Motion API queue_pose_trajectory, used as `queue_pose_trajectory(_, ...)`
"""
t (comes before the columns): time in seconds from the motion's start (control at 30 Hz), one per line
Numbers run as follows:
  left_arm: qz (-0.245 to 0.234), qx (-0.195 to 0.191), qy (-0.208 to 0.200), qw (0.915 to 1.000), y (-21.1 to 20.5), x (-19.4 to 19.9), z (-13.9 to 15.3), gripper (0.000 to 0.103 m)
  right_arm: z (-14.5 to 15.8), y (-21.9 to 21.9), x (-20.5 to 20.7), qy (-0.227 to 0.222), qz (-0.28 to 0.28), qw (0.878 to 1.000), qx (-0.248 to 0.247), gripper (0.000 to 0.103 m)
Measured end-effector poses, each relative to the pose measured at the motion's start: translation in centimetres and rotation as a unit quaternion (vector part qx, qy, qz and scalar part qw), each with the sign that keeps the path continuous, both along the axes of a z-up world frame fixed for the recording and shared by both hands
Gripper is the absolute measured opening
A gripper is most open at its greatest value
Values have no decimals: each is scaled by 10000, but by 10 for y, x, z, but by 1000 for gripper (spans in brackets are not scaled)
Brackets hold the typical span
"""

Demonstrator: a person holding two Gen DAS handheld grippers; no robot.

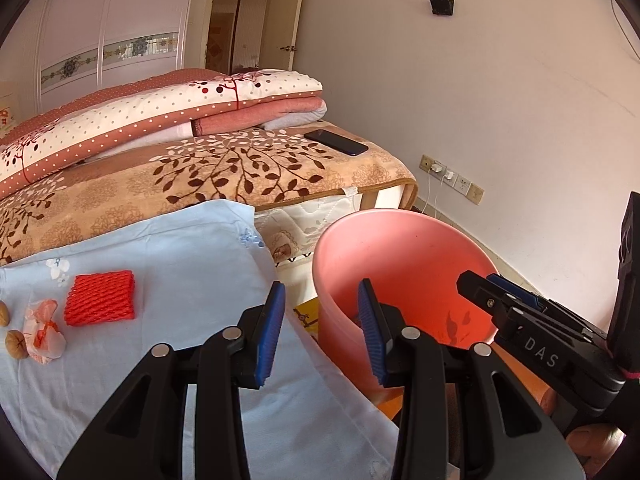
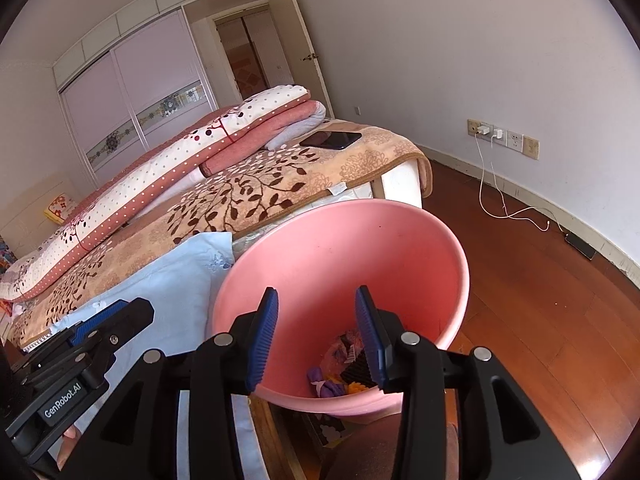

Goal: Collect trash
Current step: 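Move both open tools back over the blue sheet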

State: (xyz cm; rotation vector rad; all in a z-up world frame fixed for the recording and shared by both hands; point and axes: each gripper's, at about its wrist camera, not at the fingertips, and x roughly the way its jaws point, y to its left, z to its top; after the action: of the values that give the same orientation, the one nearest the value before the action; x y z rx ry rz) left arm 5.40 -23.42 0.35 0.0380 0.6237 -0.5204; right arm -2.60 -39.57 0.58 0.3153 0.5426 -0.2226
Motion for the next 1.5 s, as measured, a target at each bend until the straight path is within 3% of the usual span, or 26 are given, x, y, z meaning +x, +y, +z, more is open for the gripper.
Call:
queue_pose_trajectory(0.23, 373, 91, -103, 9992, 31, -5, 2, 38, -2, 42, 1, 63, 465, 9988, -117, 39)
queue_pose_trajectory(0.53, 1062, 203, -316, 9936, 88, -8, 2, 38, 7, 99, 2, -273, 1060, 9933, -368, 41)
queue_pose_trajectory(0.9, 1626, 359, -296, 9856, 154, -14, -9, 38, -3, 167, 16, -28, 1884, 9797, -679, 41)
queue_pose_trajectory(1.17, 2126, 139, -194, 9769, 197, -10, -11, 38, 15, 203, 36, -415, 2179, 9710, -892, 41)
queue_pose_trajectory(1.37, 2432, 21, -70, 9699, 214, -8, -20, 38, 4, 222, 49, -432, 2274, 9657, -1176, 41)
queue_pose_trajectory(1.5, 2435, 89, -31, 9699, 212, -8, -25, 38, -5, 229, 55, -404, 2310, 9632, -1316, 41)
